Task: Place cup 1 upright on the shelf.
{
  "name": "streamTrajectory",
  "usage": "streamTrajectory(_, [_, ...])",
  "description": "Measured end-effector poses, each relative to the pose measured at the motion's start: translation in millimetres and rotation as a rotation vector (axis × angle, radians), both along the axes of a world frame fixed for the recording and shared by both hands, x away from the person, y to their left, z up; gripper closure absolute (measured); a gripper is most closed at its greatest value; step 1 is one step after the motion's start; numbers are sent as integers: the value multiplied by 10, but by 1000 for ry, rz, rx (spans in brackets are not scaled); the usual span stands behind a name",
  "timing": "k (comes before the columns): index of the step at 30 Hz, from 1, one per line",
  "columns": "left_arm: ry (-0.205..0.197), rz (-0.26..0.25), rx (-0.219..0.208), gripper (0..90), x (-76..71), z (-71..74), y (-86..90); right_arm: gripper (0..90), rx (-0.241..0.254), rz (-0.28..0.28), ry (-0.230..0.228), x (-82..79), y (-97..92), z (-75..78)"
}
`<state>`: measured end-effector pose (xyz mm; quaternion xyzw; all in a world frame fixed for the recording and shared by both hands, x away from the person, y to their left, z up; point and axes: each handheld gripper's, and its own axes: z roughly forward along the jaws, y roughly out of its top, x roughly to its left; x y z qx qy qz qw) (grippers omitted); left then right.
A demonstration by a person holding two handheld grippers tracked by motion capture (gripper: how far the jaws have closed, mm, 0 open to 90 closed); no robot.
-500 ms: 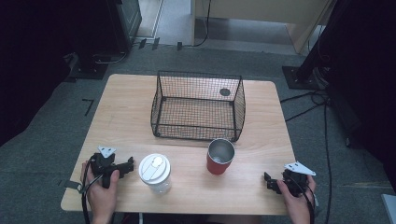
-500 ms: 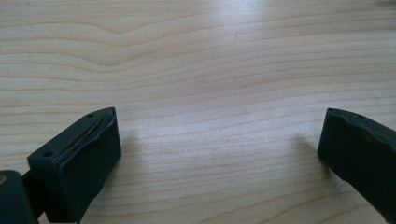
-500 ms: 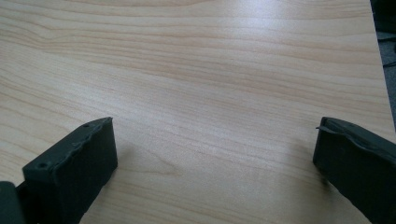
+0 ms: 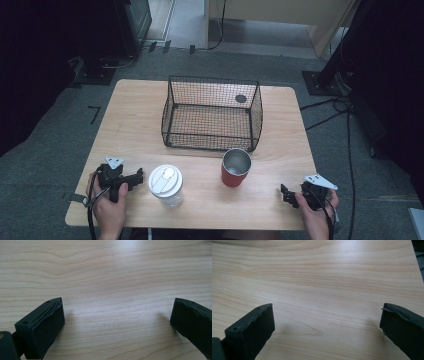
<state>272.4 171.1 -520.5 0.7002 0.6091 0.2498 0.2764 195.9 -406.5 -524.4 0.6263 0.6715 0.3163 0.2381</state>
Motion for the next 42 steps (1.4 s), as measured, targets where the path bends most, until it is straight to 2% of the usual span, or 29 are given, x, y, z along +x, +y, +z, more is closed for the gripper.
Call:
streamTrajectory(5, [0,0,0,0,0,0,0,0,19,25,-27,-43,97,82])
streamTrajectory(9, [0,0,0,0,0,0,0,3,15,33,-38,-58,136,107])
streamTrajectory(11, [0,0,0,0,0,0,0,57,4,21,-52,-72,171,122])
streamTrajectory(21, [0,0,0,0,0,0,0,63,28,47,-70,-80,278,167])
streamTrajectory(25, [0,0,0,0,0,0,0,60,50,42,-73,-73,322,194])
streamTrajectory(29, [0,0,0,0,0,0,0,59,96,57,-85,-85,378,244])
streamTrajectory(33, [0,0,0,0,0,0,0,48,118,83,-108,-109,457,311])
streamTrajectory(40, [0,0,0,0,0,0,0,49,99,116,-126,-108,604,342])
streamTrajectory(42, [0,0,0,0,0,0,0,48,96,92,-138,-115,665,346])
